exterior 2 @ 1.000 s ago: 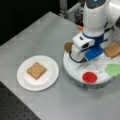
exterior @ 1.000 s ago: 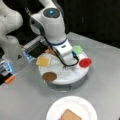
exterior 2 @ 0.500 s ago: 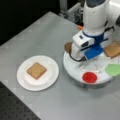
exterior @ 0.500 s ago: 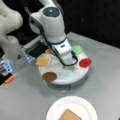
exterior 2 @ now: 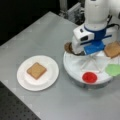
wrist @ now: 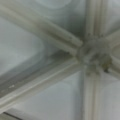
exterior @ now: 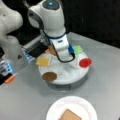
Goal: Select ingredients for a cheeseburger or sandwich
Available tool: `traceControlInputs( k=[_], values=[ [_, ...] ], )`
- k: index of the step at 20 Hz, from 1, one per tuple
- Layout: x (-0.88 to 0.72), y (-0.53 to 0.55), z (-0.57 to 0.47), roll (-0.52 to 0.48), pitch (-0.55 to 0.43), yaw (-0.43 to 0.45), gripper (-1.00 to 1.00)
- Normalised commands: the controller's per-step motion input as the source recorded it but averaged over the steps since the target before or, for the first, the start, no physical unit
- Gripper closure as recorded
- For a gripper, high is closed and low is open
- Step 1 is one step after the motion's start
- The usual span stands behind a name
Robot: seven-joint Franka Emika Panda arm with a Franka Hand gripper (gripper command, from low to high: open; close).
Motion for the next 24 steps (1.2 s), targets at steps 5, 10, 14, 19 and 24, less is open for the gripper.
traceControlInputs(
  k=[5, 10, 14, 19, 24],
  values=[
    [0.22, 0.05, 0.18, -0.096, 0.130, -0.506, -1.00],
    [0.25, 0.02, 0.23, -0.068, 0.107, -0.593, -1.00],
    [0.28, -0.11, 0.20, -0.037, 0.132, -0.359, -1.00],
    [0.37, -0.32, 0.18, -0.020, 0.122, -0.147, -1.00],
    [0.35, -0.38, 0.18, 0.060, 0.116, -0.137, -1.00]
  ],
)
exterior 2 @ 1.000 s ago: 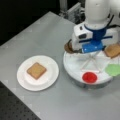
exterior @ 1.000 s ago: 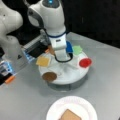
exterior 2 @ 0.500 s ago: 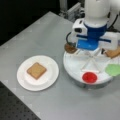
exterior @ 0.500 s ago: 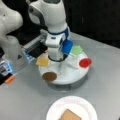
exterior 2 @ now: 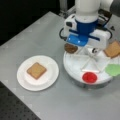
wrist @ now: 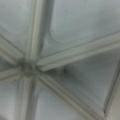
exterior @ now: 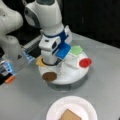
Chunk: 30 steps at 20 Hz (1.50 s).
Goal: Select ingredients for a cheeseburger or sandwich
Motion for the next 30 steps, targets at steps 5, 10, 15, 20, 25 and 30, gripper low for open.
traceControlInputs(
  k=[5, 10, 15, 20, 25, 30],
  values=[
    [0.24, -0.30, 0.25, 0.200, 0.205, -0.102, -1.00],
    [0.28, -0.26, 0.25, 0.272, 0.263, -0.034, -1.00],
    [0.32, -0.37, 0.16, 0.432, 0.275, 0.025, -1.00],
    [0.27, -0.51, 0.10, 0.437, 0.259, 0.060, -1.00],
    [0.24, -0.52, 0.07, 0.496, 0.241, 0.058, -1.00],
    [0.26, -0.33, 0.06, 0.500, 0.185, 0.042, -1.00]
  ],
)
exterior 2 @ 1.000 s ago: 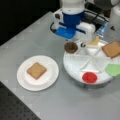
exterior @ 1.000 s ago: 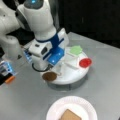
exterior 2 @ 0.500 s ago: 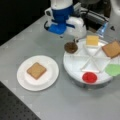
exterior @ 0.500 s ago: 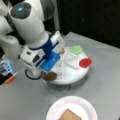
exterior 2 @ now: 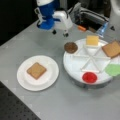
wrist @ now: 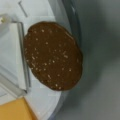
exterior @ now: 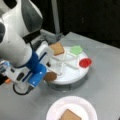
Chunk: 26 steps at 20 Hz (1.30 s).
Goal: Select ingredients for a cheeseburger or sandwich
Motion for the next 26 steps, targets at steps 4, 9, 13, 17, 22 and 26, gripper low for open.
traceControlInputs(
  k=[4, 9, 13, 17, 22, 26],
  values=[
    [0.24, -0.21, 0.04, 0.614, 0.153, 0.030, -1.00],
    [0.20, -0.26, -0.08, 0.580, 0.085, 0.075, -1.00],
    [0.16, -0.34, -0.18, 0.574, 0.041, 0.105, -1.00],
    [0.15, -0.34, -0.21, 0.569, 0.027, 0.120, -1.00],
    [0.19, -0.33, -0.15, 0.632, 0.000, 0.162, -1.00],
    [0.26, -0.32, -0.12, 0.487, -0.033, 0.181, -1.00]
  ],
)
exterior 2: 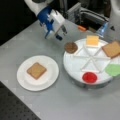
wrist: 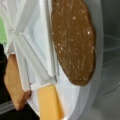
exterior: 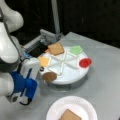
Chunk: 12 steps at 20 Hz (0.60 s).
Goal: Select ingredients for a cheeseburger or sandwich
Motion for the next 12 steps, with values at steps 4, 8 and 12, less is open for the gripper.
traceControlInputs(
  k=[4, 8, 12],
  values=[
    [0.28, -0.28, -0.12, 0.424, -0.035, 0.175, -1.00],
    [0.27, -0.23, -0.10, 0.376, -0.055, 0.153, -1.00],
    [0.30, -0.16, -0.12, 0.332, -0.084, 0.116, -1.00]
  ],
)
